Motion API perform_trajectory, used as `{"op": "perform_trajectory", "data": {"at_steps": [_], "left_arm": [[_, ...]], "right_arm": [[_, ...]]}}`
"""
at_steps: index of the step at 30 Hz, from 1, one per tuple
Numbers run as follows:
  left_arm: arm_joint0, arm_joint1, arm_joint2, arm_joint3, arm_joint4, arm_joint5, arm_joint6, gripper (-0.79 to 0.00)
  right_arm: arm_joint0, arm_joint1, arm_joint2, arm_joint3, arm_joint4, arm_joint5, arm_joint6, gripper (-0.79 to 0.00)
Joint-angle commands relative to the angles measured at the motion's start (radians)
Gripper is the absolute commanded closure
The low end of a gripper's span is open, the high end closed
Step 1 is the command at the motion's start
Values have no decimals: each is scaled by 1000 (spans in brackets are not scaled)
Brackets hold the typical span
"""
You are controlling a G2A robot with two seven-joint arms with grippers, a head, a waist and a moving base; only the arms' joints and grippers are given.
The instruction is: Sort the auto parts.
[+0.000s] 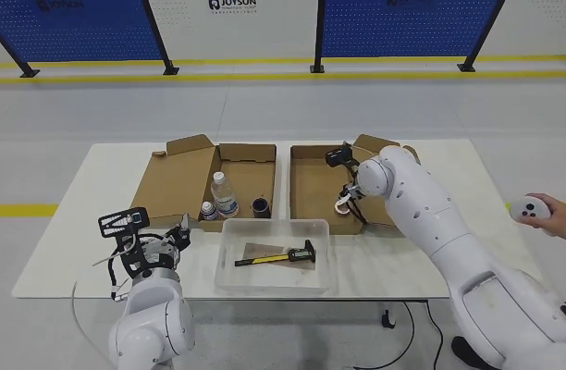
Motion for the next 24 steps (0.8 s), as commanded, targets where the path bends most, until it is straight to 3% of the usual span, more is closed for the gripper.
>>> {"op": "perform_trajectory", "data": {"at_steps": [1, 2, 6, 9, 16, 24], "left_arm": [[0, 0, 0, 0, 0, 0, 0, -785], [0, 0, 0, 0, 0, 0, 0, -785], [0, 0, 0, 0, 0, 0, 0, -785], [0, 0, 0, 0, 0, 0, 0, -785], [0, 0, 0, 0, 0, 0, 0, -785], [0, 0, 0, 0, 0, 0, 0, -785]], "right_arm": [[-1, 3, 9, -32, -4, -8, -7, -413], [-3, 5, 15, -56, -5, -13, -9, -434], [-27, 22, 36, -191, -37, -25, 15, -720], [-66, 43, 63, -315, -57, -43, 53, -714], [-192, 97, 154, -628, -101, -78, 164, -785], [-308, 136, 204, -847, -44, -347, 181, -785]]}}
